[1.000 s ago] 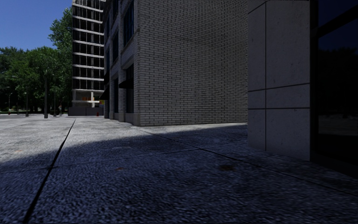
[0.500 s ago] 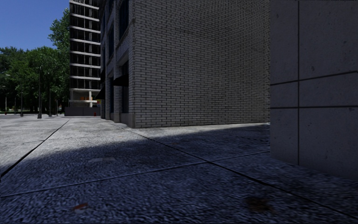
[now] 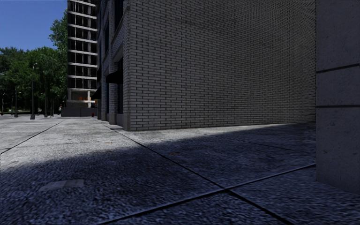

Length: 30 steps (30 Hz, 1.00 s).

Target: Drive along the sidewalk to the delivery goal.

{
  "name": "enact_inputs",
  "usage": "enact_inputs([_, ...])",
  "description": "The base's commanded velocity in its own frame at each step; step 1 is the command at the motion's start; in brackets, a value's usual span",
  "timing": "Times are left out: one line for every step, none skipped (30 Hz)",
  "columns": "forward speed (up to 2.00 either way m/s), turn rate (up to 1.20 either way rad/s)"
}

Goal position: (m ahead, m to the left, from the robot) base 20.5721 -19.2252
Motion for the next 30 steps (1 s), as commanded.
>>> enact_inputs([2.00, -0.13])
enact_inputs([2.00, -0.13])
enact_inputs([2.00, -0.23])
enact_inputs([2.00, -0.29])
enact_inputs([2.00, -0.30])
enact_inputs([2.00, -0.31])
enact_inputs([2.00, -0.31])
enact_inputs([2.00, -0.31])
enact_inputs([2.00, -0.31])
enact_inputs([2.00, -0.31])
enact_inputs([2.00, -0.31])
enact_inputs([2.00, -0.31])
enact_inputs([2.00, -0.31])
enact_inputs([2.00, -0.31])
enact_inputs([2.00, -0.31])
enact_inputs([2.00, -0.31])
enact_inputs([2.00, -0.31])
enact_inputs([2.00, -0.31])
enact_inputs([2.00, -0.31])
enact_inputs([2.00, -0.31])
enact_inputs([2.00, -0.31])
enact_inputs([2.00, -0.31])
enact_inputs([2.00, -0.31])
enact_inputs([2.00, -0.38])
enact_inputs([2.00, -0.38])
enact_inputs([2.00, -0.40])
enact_inputs([2.00, -0.40])
enact_inputs([2.00, -0.41])
enact_inputs([2.00, -0.41])
enact_inputs([2.00, -0.41])
